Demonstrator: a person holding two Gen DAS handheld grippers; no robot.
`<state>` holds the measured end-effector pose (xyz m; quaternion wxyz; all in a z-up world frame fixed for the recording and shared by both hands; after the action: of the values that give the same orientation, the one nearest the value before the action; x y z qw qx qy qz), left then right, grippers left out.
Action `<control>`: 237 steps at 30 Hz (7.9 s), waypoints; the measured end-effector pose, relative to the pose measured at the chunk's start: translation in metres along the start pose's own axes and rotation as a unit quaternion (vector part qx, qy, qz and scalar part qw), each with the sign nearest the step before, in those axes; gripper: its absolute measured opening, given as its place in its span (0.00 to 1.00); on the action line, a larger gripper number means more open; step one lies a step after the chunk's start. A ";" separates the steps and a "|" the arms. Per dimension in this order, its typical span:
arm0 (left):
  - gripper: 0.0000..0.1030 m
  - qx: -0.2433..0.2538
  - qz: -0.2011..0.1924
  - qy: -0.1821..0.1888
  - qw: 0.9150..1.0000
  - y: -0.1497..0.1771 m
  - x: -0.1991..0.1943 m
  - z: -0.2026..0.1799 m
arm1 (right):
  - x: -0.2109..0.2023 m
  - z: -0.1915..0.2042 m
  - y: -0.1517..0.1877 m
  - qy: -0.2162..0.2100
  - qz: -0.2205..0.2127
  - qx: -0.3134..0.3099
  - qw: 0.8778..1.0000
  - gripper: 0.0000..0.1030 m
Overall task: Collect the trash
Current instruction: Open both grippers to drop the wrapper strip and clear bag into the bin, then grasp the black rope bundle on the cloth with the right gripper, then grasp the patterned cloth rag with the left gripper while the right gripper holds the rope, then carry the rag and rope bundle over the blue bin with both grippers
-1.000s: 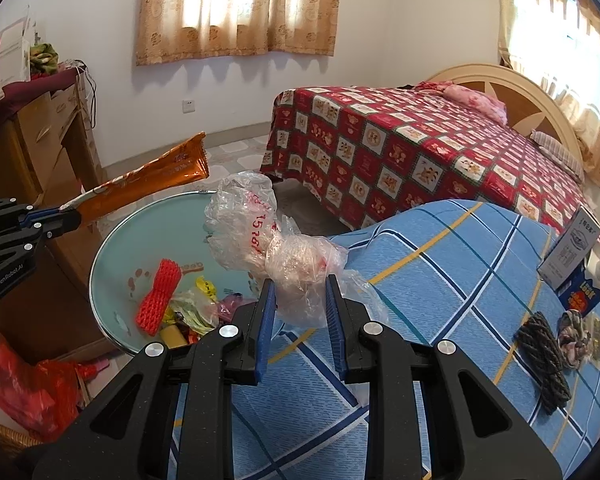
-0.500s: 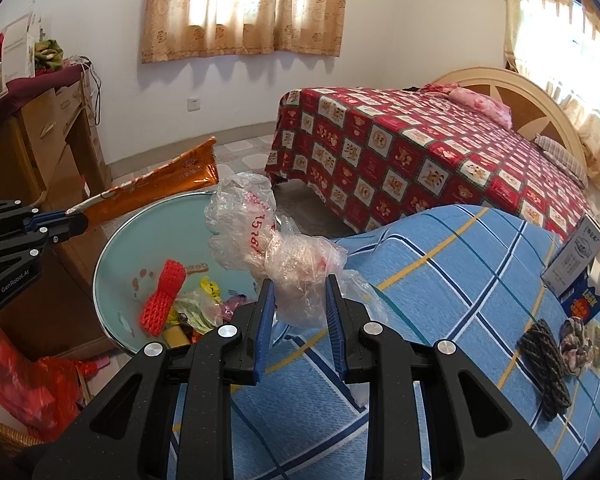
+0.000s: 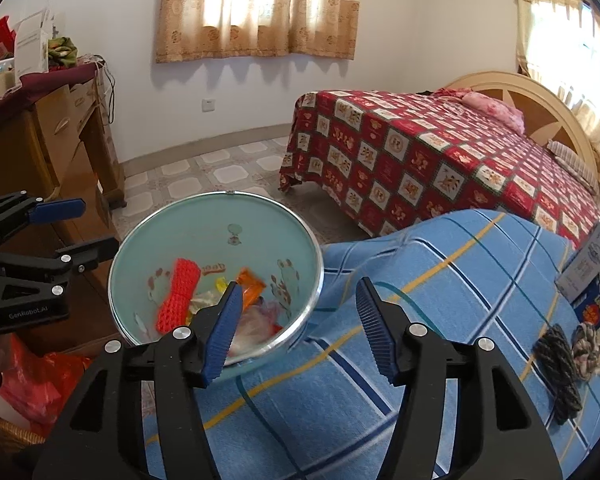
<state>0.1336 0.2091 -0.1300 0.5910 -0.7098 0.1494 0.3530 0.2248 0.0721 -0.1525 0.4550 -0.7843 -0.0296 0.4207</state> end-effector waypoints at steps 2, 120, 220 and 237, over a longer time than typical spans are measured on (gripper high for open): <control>0.74 0.003 0.009 0.001 1.000 0.005 0.004 -0.004 | -0.005 -0.006 0.007 0.004 -0.001 0.007 1.000 0.60; 0.05 0.231 0.092 0.240 0.938 -0.005 0.087 -0.513 | -0.122 -0.378 0.282 0.250 0.096 0.363 0.893 0.20; 0.05 0.056 -0.008 0.012 0.998 -0.019 0.001 -0.061 | -0.022 -0.069 0.040 0.059 0.020 0.073 0.995 0.20; 0.05 0.027 -0.005 -0.016 0.999 -0.022 0.005 -0.014 | 0.000 -0.031 0.007 0.033 0.019 0.028 0.999 0.20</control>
<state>0.1554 0.2029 -0.1160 0.6144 -0.6885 0.1459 0.3566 0.2431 0.0464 -0.1506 0.4689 -0.7855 0.0123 0.4037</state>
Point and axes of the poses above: each gripper's, at about its wrist camera, not at the fingertips, and x roughly the way its jaws point, z to its left, y to its underside, the point moved 6 cm from there along x, roughly the way its jaws point, and after that the axes turned 12 degrees about -x, right-handed, at the moved point
